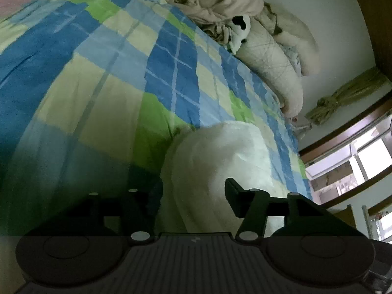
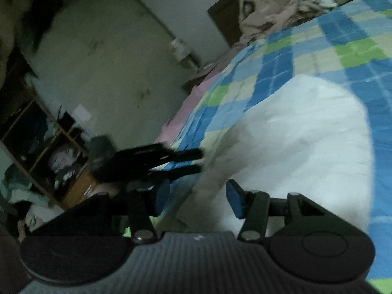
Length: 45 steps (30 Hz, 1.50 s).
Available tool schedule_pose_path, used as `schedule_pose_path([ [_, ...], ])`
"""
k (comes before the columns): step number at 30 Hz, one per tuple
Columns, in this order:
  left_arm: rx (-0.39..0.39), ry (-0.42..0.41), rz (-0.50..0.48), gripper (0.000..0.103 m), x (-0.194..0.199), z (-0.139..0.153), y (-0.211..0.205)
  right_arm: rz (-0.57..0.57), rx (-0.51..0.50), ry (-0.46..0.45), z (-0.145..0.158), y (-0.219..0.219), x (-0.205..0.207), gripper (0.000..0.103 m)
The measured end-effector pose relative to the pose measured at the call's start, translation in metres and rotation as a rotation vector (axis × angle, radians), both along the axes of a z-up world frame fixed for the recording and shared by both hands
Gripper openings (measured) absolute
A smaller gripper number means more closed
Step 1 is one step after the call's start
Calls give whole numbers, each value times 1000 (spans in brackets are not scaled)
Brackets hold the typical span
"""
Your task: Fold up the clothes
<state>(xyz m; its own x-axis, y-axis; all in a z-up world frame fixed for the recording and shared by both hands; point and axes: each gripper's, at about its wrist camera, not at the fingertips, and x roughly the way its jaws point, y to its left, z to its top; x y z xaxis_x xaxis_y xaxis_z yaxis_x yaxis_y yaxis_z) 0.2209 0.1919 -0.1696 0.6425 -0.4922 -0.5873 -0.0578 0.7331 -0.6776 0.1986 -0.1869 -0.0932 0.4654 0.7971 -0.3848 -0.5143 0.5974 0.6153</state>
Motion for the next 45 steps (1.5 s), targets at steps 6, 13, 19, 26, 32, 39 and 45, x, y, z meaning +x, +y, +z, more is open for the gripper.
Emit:
schedule_pose_path([
  [6, -62, 14, -10, 75, -40, 8, -23, -109, -497, -297, -4, 4, -49, 59],
  [13, -22, 16, -23, 71, -34, -3, -48, -129, -635, -242, -51, 7, -79, 60],
  [19, 53, 75, 0, 50, -35, -21, -57, -201, -639, -271, -72, 29, -76, 60],
  [26, 54, 122, 54, 8, -44, -33, -42, -347, -543, -151, -67, -13, -58, 23],
  [32, 95, 242, 78, 0, -44, -75, -33, -428, -348, 72, -108, -66, -46, 22],
  [39, 10, 171, 123, 32, -64, -57, -22, -399, -262, 114, -99, -80, -56, 28],
  [45, -91, 20, 150, 69, -85, -5, -25, -363, -308, 77, -93, -77, -61, 29],
])
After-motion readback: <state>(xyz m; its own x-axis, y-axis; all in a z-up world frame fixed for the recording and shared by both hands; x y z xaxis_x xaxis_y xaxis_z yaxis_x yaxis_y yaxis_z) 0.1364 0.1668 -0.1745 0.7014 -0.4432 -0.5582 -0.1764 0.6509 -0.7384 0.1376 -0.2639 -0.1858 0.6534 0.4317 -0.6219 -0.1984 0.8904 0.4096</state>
